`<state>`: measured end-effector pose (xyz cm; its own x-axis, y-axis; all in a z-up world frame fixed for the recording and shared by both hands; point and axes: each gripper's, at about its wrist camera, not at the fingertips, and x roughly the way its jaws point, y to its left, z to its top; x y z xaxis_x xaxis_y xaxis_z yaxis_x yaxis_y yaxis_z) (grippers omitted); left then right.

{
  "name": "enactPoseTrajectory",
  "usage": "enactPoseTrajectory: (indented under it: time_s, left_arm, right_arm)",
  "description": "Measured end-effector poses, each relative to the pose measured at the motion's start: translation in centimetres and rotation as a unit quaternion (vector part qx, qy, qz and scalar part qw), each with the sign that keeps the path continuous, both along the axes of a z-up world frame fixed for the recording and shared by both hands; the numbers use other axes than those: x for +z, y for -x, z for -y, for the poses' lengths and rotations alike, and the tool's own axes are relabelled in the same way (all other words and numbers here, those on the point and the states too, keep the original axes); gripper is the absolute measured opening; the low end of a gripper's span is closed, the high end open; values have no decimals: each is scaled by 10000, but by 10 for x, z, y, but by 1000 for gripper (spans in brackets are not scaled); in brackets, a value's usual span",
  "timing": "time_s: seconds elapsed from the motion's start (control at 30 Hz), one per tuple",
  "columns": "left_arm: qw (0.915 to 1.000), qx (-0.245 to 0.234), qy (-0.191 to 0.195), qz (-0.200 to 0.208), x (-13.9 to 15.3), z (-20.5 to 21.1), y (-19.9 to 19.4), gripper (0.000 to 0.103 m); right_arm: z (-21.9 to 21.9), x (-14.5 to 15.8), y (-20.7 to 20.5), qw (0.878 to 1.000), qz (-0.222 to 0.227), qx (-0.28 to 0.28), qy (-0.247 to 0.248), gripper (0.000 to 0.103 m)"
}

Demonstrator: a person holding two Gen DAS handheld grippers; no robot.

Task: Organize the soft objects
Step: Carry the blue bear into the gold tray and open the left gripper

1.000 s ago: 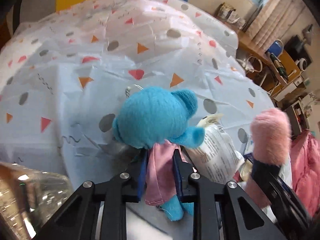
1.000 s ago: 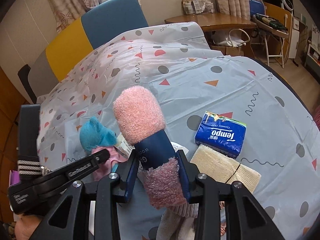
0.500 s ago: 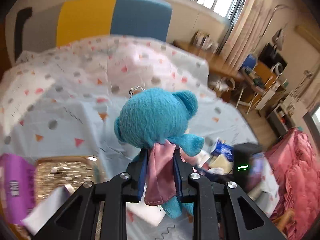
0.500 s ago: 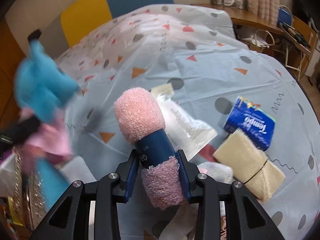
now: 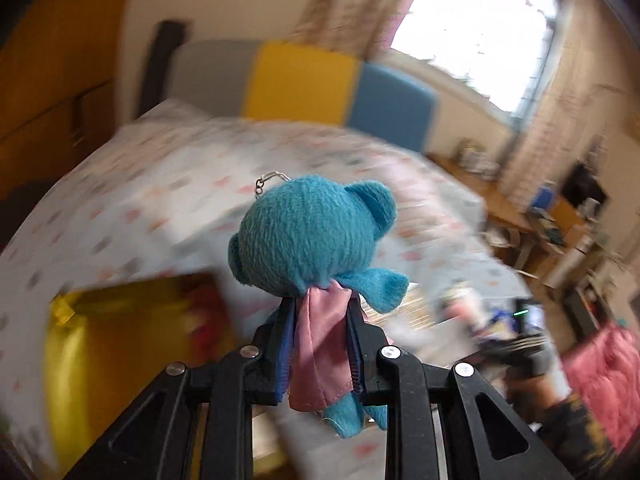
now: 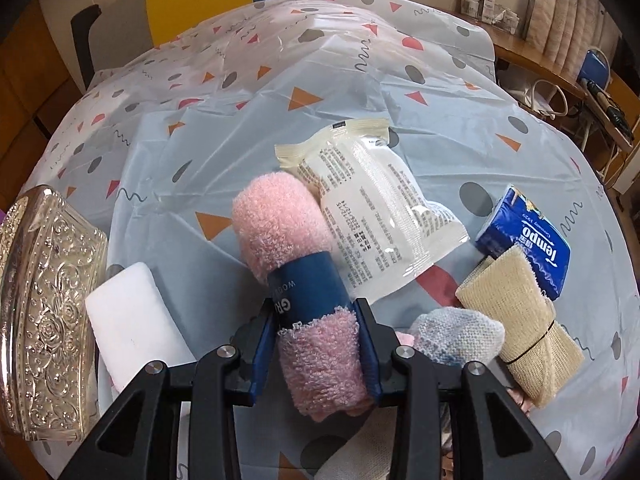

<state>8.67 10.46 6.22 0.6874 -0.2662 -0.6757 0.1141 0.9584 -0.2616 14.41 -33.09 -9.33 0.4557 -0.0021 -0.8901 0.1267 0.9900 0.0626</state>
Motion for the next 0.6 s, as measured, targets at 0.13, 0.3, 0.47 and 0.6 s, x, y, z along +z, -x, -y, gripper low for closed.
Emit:
enactPoseTrajectory:
  time_s: [0.13, 0.3, 0.47, 0.6]
  left_arm:
    - [9953, 763, -157, -569, -48, -70, 12, 24]
    - [9857, 1063, -634, -1146, -105, -101, 0, 24]
    - [9853, 1001, -617, -1235, -129, -97, -35, 25]
    - [9875, 973, -542, -1113, -133, -87, -60, 27]
  right_arm:
    - [-4, -1, 0, 9999, -18, 40, 141, 37]
    - [-8, -3, 0, 9993, -33, 103, 349, 37]
    - [-11, -4, 1, 9984, -43, 163, 531, 36]
    - [-13, -5, 1, 9977, -49, 188, 649, 36]
